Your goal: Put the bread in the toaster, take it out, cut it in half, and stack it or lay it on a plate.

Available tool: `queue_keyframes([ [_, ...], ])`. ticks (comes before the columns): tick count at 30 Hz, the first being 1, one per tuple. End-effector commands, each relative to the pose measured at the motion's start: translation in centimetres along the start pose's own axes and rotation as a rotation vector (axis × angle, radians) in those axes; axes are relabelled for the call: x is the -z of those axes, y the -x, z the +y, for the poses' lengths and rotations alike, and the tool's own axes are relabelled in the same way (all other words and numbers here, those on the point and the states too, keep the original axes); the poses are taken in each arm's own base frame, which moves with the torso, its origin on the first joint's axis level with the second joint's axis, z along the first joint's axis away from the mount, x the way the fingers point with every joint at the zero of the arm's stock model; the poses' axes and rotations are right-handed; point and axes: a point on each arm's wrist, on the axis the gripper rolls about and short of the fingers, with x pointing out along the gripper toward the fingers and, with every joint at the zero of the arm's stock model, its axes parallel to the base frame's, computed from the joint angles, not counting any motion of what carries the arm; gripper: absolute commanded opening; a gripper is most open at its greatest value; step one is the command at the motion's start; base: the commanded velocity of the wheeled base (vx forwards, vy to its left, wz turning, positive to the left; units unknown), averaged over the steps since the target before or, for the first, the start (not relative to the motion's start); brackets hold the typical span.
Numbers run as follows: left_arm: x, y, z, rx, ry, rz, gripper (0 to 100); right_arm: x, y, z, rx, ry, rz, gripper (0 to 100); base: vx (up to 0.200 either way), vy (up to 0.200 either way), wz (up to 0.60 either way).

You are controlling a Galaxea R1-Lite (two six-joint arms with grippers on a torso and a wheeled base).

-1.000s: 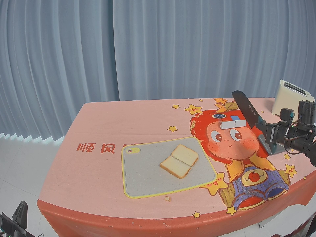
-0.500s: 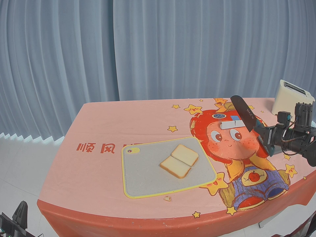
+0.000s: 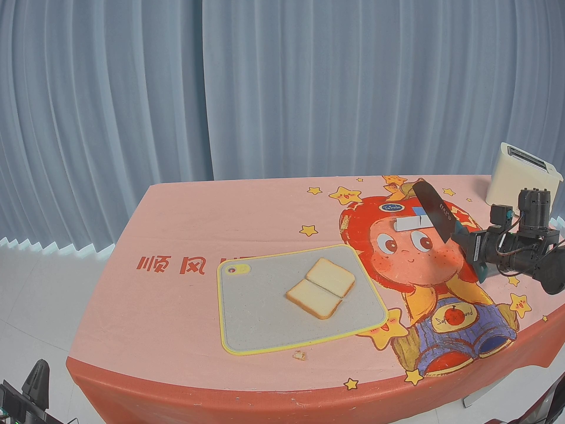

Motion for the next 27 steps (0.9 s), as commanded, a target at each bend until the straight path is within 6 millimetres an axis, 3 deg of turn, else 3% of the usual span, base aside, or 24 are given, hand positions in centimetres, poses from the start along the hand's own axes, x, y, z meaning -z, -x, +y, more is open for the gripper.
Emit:
queue_keyframes([
  [1,0.49,-0.14,0.0,-0.001,0.0,0.019,0,0.43,-1.0,-0.47,0.009,-0.006,0.013,0,0.0,0.0,0.0],
  [27,0.49,-0.14,0.0,-0.001,0.0,0.019,0,1.03,-1.16,0.26,-0.016,0.008,-0.011,0,0.0,0.0,0.0],
])
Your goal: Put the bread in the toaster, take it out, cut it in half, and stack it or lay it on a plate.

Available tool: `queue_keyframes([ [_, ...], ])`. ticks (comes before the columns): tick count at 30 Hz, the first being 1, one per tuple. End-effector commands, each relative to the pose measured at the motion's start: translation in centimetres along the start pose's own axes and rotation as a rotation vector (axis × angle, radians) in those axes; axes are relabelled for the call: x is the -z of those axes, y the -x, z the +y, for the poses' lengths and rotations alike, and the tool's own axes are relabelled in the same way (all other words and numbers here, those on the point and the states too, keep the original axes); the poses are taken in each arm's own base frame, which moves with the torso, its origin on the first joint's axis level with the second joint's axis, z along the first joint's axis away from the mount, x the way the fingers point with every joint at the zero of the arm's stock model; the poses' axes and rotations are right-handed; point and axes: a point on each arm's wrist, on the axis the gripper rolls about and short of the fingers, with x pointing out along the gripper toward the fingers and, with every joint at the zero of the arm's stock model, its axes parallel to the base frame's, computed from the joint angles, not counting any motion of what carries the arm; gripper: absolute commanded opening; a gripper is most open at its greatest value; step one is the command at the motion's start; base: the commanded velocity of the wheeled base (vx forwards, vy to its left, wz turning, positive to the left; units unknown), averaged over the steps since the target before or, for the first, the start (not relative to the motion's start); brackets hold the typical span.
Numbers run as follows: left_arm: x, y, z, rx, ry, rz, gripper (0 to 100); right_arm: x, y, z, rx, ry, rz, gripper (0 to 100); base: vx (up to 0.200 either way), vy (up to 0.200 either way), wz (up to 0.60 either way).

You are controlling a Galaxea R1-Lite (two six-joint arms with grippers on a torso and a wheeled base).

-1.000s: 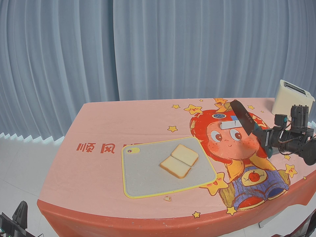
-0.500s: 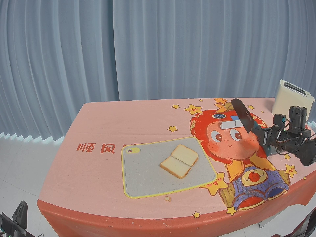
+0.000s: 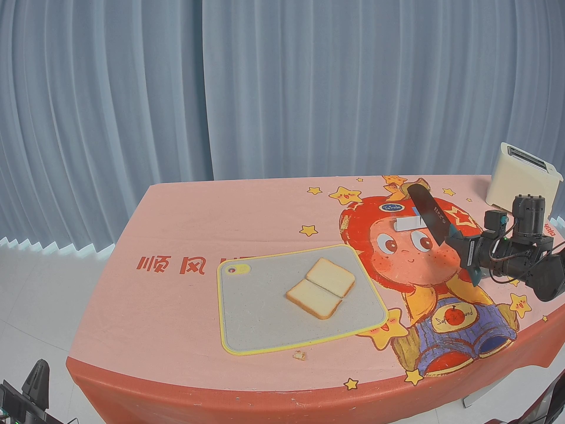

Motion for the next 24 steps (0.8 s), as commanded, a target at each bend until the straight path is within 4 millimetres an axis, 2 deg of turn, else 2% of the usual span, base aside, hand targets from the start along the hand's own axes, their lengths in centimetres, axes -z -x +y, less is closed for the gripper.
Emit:
queue_keyframes([
  [1,0.49,-0.14,0.0,0.0,0.0,0.019,0,0.06,-0.16,-0.01,0.001,-0.001,0.004,0,0.0,0.0,0.0],
  [24,0.49,-0.14,0.0,0.0,0.0,0.019,0,0.12,-0.46,-0.16,0.002,-0.001,0.008,0,0.0,0.0,0.0],
])
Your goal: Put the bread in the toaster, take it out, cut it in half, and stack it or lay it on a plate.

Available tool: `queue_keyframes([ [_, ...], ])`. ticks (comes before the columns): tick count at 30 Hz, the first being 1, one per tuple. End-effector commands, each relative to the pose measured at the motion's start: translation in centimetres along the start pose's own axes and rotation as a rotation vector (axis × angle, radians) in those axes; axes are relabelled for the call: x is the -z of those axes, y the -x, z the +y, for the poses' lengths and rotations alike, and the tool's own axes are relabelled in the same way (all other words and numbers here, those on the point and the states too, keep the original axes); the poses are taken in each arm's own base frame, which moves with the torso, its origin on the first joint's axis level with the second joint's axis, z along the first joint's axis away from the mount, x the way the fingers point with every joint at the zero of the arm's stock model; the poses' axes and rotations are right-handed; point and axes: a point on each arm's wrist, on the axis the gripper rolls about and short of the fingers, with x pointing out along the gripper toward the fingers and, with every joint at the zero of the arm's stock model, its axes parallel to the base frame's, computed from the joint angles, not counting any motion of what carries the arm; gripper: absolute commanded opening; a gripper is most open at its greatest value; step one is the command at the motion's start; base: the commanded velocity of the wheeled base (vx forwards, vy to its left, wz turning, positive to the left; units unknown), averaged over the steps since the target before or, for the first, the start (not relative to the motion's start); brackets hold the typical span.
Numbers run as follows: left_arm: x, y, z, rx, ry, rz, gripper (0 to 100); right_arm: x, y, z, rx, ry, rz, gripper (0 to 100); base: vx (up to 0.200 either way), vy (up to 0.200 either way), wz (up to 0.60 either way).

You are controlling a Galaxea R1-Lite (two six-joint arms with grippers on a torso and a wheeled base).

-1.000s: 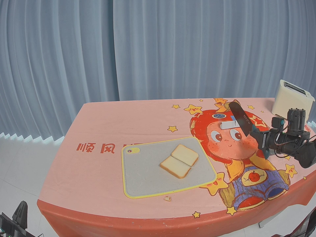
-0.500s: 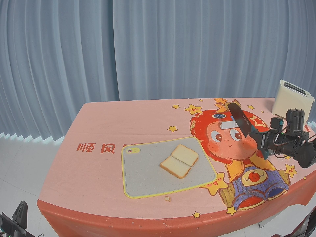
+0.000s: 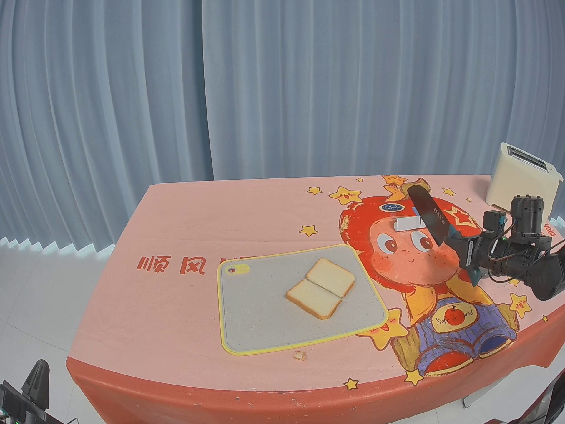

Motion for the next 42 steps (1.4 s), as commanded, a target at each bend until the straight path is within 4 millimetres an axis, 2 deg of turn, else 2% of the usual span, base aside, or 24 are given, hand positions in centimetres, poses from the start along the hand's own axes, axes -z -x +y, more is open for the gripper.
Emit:
queue_keyframes([
  [1,0.5,-0.1,0.0,-0.001,0.0,0.019,0,0.0,0.0,0.0,-0.001,-0.001,0.0,0,0.0,0.0,0.0],
  [13,0.5,-0.1,0.0,-0.001,0.0,0.019,0,-0.2,-0.1,0.0,0.001,-0.003,-0.005,0,0.0,0.0,0.0],
  [25,0.5,-0.1,0.0,-0.001,0.0,0.019,0,0.8,-1.0,-0.2,0.0,-0.009,0.037,0,0.0,0.0,0.0],
  [42,0.5,-0.1,0.0,-0.001,0.0,0.019,0,0.9,-1.0,-0.1,-0.003,-0.01,0.042,0,0.0,0.0,0.0],
])
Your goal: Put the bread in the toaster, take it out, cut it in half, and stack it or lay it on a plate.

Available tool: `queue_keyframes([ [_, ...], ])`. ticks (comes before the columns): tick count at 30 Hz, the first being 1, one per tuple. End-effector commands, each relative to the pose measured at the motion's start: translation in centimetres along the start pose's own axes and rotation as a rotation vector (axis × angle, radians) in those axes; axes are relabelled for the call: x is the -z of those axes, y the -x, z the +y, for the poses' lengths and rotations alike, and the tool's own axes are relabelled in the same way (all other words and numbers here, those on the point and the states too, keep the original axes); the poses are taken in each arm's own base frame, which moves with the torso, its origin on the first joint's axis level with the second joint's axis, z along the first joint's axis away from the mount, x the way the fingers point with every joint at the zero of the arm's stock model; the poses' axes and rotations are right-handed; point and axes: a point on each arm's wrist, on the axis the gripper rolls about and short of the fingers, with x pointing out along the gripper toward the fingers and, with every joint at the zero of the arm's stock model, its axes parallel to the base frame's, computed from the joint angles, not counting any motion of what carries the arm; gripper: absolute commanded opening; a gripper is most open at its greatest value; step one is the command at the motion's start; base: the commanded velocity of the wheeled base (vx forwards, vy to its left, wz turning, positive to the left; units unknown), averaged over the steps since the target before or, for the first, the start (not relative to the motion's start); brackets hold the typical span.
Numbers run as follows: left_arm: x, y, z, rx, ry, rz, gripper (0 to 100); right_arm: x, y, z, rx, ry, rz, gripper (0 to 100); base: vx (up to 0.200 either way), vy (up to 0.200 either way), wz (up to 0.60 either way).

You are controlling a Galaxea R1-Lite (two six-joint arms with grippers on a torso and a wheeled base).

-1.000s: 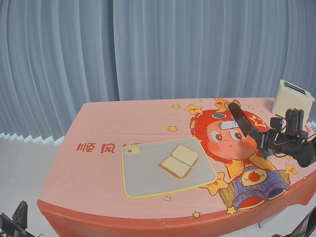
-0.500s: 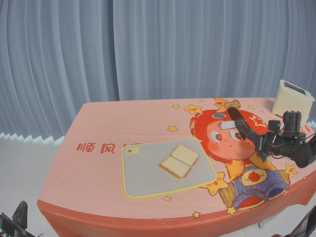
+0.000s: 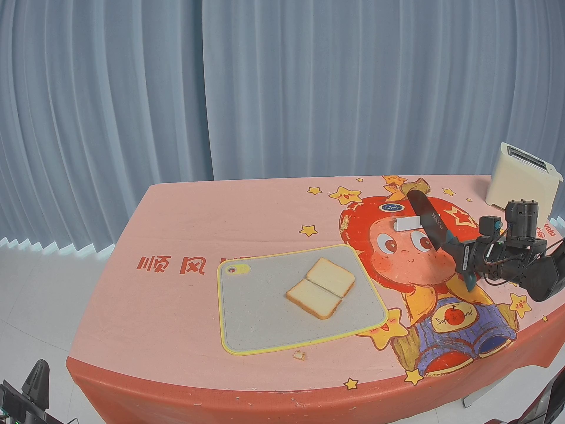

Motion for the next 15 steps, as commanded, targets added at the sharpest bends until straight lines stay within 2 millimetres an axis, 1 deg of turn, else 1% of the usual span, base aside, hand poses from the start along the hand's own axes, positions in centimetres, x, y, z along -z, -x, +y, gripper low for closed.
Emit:
queue_keyframes([
  [1,0.49,-0.14,0.0,0.0,0.0,0.019,0,0.03,-0.01,-0.02,0.001,-0.001,0.002,100,0.0,0.0,0.0],
  [15,0.49,-0.14,0.0,0.0,0.0,0.019,0,-0.26,0.17,0.11,-0.001,0.006,-0.011,100,0.0,0.0,0.0],
])
